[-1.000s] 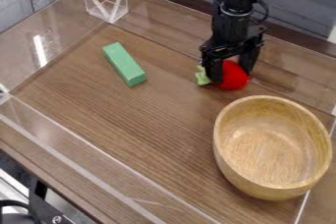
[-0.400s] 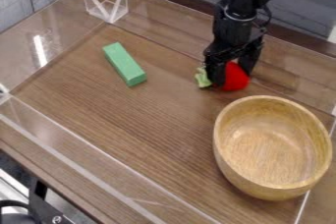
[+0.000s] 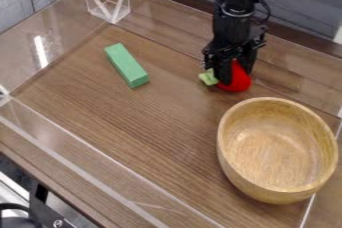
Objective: Move the red object to the left side of the table
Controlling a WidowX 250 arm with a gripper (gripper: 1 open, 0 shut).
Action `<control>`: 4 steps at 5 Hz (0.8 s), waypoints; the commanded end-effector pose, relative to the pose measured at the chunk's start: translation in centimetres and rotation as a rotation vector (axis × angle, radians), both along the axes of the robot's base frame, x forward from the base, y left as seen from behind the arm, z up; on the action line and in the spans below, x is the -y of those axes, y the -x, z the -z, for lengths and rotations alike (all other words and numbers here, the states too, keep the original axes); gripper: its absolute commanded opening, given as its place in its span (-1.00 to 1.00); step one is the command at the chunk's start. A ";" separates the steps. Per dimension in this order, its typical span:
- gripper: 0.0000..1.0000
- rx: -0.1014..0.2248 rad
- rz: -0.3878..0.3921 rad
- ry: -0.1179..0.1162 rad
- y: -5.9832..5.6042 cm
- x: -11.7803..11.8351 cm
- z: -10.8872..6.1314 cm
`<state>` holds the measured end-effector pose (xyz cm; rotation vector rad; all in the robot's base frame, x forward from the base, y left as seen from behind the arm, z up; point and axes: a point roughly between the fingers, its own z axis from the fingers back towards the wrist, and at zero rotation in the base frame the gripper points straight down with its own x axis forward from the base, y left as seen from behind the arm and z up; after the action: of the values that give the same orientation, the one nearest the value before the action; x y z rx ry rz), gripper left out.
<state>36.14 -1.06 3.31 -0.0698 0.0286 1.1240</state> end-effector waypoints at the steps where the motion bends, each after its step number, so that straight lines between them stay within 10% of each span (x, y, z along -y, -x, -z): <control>1: -1.00 0.105 0.031 0.038 -0.8 -1.0 -5.4; 4: -1.00 0.176 -0.114 0.066 -0.6 -5.2 -8.7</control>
<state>36.29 3.88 9.05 -0.1885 -0.0124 1.2312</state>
